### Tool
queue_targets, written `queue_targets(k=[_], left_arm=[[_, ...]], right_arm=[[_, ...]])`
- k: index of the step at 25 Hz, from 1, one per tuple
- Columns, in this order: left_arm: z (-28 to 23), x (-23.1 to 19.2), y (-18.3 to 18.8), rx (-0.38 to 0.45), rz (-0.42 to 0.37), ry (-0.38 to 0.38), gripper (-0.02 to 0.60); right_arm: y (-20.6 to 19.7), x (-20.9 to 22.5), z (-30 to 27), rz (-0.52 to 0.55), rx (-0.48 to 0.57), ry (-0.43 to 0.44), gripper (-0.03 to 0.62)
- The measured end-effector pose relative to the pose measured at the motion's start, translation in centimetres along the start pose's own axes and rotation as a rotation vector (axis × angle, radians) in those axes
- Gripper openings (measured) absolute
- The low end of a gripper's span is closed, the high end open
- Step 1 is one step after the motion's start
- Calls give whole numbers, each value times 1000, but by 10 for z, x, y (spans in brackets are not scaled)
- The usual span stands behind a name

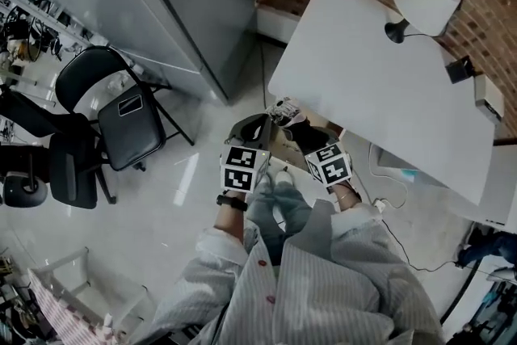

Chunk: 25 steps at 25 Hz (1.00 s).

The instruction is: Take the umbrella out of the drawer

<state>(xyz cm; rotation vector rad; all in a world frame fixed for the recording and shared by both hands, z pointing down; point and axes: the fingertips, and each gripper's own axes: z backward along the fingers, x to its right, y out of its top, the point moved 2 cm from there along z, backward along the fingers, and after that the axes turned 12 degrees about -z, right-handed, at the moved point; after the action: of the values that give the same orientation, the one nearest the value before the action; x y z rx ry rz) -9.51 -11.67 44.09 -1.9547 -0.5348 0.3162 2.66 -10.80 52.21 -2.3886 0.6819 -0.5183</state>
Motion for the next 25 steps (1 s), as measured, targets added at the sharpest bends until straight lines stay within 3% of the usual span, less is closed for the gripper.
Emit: queue_targets(k=[11,25], left_arm=[[18,31,75,141,-21,-35,9],[30,89,147,293,-102,-153,9]], right_arm=[[68,6,94,-102,282,-11,198],[98,1,209,-153,556,-20,198]])
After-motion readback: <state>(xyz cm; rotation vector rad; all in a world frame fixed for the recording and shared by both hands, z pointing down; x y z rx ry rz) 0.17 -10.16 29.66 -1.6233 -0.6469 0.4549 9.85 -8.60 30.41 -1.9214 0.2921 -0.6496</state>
